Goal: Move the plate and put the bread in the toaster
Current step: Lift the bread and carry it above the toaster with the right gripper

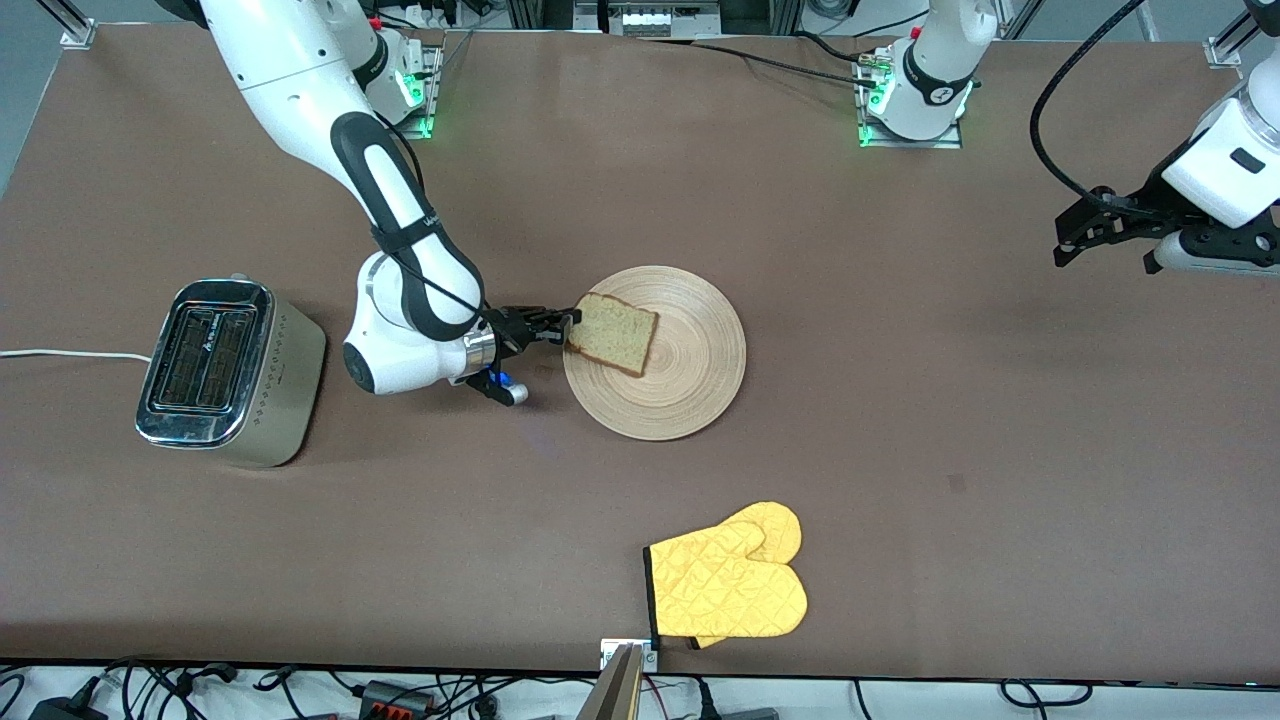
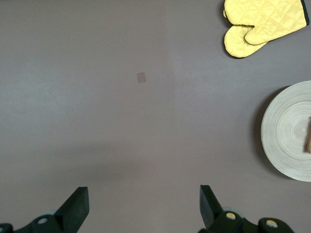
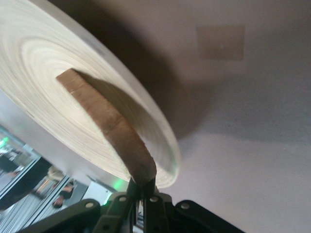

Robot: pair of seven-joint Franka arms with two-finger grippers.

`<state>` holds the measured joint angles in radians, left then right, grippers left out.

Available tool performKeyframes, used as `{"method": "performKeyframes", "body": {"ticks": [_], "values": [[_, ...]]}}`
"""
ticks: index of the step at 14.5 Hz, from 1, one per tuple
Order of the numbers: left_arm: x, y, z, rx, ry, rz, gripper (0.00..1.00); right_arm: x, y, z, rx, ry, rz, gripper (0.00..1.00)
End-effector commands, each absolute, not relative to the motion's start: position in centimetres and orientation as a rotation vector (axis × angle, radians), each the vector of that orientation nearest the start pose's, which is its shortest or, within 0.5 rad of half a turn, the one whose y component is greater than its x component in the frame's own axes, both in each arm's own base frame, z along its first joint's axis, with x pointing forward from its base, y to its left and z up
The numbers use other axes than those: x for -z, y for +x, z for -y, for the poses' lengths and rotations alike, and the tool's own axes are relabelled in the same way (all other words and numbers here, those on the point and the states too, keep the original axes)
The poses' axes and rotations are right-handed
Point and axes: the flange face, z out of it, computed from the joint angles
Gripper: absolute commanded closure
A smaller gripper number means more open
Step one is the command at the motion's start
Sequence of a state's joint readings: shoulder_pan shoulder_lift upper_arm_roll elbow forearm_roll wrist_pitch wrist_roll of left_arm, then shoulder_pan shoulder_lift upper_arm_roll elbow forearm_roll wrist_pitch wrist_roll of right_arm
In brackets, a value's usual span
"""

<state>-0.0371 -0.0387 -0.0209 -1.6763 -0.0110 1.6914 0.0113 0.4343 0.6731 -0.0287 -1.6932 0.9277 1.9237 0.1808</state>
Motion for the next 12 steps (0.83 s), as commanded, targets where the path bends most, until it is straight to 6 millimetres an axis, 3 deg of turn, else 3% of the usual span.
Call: {"method": "performKeyframes", "body": {"ticks": [1, 4, 6, 10, 12], "values": [[-61.2, 55.9, 3.5, 0.101, -3.142, -0.142, 0.00, -25.2, 58.2, -31.4, -0.741, -2.571, -0.360, 1.00], [-61.1, 56.0, 3.5, 0.101, -3.142, -0.142, 0.00, -30.4, 59.9, -30.5, -0.674, -2.783, -0.260, 1.00], [-61.1, 56.0, 3.5, 0.099, -3.142, -0.142, 0.00, -34.3, 61.5, -27.9, -0.630, -2.925, -0.197, 1.00], [-61.1, 56.0, 2.7, 0.097, -3.144, -0.120, 0.00, -41.0, 63.0, -19.7, -0.624, -3.173, -0.251, 1.00], [-61.1, 56.0, 2.6, 0.096, -3.144, -0.117, 0.00, -42.6, 63.5, -14.3, -0.660, -3.211, -0.372, 1.00]]}}
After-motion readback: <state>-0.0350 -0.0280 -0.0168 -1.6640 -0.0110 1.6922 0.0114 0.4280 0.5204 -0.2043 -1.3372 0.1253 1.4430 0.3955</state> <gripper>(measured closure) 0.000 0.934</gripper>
